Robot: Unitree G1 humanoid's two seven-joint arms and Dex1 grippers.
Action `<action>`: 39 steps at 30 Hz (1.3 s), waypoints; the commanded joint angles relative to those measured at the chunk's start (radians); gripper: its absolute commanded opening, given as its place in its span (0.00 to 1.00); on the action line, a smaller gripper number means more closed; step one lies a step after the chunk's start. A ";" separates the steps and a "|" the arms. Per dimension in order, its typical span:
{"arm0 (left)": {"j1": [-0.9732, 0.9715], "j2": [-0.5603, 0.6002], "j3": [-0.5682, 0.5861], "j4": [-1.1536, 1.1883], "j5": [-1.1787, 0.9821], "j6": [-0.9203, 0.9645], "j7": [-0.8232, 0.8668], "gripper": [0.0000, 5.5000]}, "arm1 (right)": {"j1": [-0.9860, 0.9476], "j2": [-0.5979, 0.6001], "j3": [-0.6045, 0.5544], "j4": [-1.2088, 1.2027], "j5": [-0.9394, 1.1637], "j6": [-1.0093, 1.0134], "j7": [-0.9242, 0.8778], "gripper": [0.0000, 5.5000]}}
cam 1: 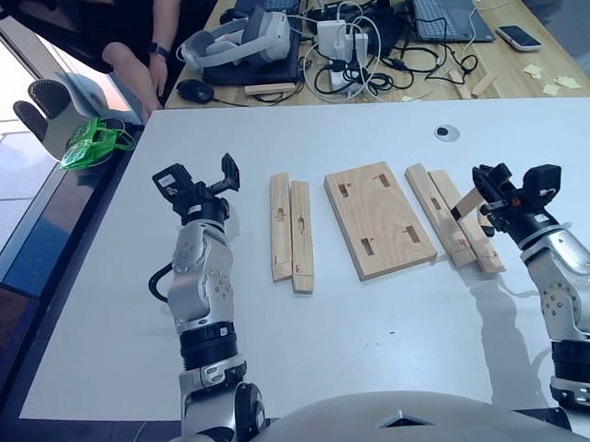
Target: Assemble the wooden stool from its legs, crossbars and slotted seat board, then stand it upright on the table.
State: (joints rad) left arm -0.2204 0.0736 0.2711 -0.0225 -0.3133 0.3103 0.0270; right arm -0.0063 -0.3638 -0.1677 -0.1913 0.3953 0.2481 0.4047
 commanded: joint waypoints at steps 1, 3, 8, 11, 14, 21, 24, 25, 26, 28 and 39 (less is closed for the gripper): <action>0.015 0.045 -0.001 -0.013 0.006 0.044 -0.026 0.88 | -0.031 0.020 0.049 -0.068 -0.097 -0.029 -0.065 0.07; 0.022 0.066 -0.003 -0.022 0.012 0.064 -0.040 0.88 | -0.046 0.034 0.071 -0.058 -0.153 -0.033 -0.113 0.07; 0.024 0.102 -0.004 -0.027 0.020 0.107 -0.053 0.88 | -0.063 0.044 0.125 0.051 -0.290 -0.082 -0.172 0.07; 0.014 0.104 0.022 -0.019 0.008 0.141 -0.032 0.88 | -0.069 0.048 0.132 0.079 -0.331 -0.071 -0.198 0.07; 0.010 0.106 0.036 -0.020 0.002 0.162 -0.029 0.88 | -0.054 0.054 0.120 0.098 -0.337 -0.064 -0.208 0.07; 0.010 0.104 0.034 -0.031 0.007 0.177 -0.031 0.88 | -0.047 0.060 0.099 0.111 -0.325 -0.057 -0.202 0.07; 0.011 0.104 0.035 -0.034 0.007 0.179 -0.031 0.88 | -0.045 0.061 0.092 0.120 -0.327 -0.061 -0.198 0.07; 0.011 0.104 0.035 -0.034 0.007 0.180 -0.031 0.88 | -0.044 0.061 0.092 0.124 -0.327 -0.064 -0.197 0.07; 0.012 0.104 0.036 -0.035 0.007 0.181 -0.031 0.88 | -0.042 0.062 0.090 0.130 -0.326 -0.064 -0.195 0.07; 0.012 0.104 0.036 -0.035 0.008 0.182 -0.031 0.88 | -0.039 0.069 0.083 0.136 -0.305 -0.048 -0.184 0.07; -0.016 0.113 0.028 -0.011 0.019 0.179 -0.034 0.88 | -0.056 0.138 -0.029 0.305 -0.091 -0.013 -0.099 0.07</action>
State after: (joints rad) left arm -0.2201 0.1779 0.3029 -0.0454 -0.3032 0.4852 -0.0067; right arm -0.0837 -0.2428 -0.2115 0.0422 0.3128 0.2013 0.3028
